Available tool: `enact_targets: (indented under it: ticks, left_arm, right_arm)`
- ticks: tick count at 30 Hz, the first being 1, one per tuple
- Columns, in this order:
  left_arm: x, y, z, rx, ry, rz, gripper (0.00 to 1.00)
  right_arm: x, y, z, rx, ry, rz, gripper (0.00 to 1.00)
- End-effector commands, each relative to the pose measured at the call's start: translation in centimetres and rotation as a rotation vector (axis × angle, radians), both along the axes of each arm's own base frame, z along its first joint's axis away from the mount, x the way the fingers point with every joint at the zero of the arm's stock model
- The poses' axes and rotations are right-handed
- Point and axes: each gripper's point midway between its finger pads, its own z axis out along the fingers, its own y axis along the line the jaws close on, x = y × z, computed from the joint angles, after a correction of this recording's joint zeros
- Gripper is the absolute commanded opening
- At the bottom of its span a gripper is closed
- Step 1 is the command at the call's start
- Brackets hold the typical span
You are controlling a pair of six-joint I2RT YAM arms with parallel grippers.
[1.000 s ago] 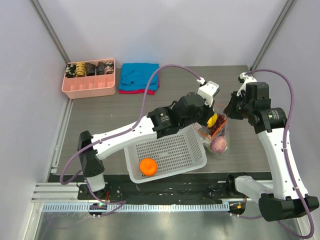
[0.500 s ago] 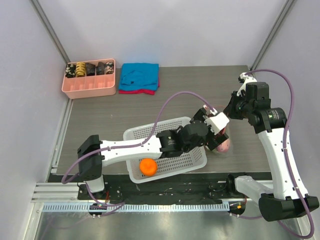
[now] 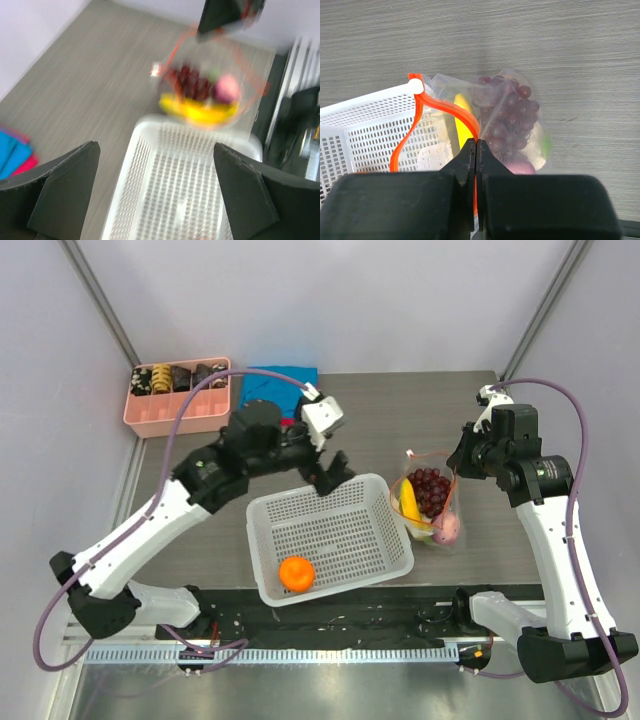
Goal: Place the food in the zip-top bag and seal the zipper
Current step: Adjust the fake fruit in the zipper food storage bag, then pick up the fake fruit from the bin.
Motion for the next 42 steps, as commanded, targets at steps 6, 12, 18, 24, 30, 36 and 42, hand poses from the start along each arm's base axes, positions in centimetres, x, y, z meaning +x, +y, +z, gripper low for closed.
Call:
enact_targets:
  ticks: [6,12,18,24,30,36,42]
  left_arm:
    - [-10.2,9.0,-15.2,0.578,0.220,-0.646,1.00]
    - [-9.9,10.7,-22.8,0.773,0.140,-0.681,1.00]
    - [-10.9,10.1,-27.4,0.829,0.072,-0.713,1.00]
    - [-9.5,9.5,-31.8,0.890,0.029,-0.682,1.00]
    - [-7.5,9.7,-33.3,0.950,0.006,-0.659,0.88]
    - [-5.2,7.4,-27.1,0.757,0.102,-0.621,0.46]
    - [-2.2,-0.2,-13.7,0.372,-0.011,-0.485,0.44]
  right_arm:
    - [0.8,0.3,1.4,0.002,-0.083,0.024,0.01]
    - [0.9,0.3,1.0,0.002,-0.069,0.025,0.01]
    - [0.8,0.3,0.8,-0.005,-0.064,0.026,0.01]
    - [1.0,0.4,0.7,0.003,-0.056,0.023,0.01]
    - [1.0,0.1,0.9,-0.009,-0.064,0.019,0.01]
    - [0.8,0.2,0.8,-0.009,-0.065,0.023,0.01]
    - [0.8,0.5,0.8,0.002,-0.062,0.038,0.01]
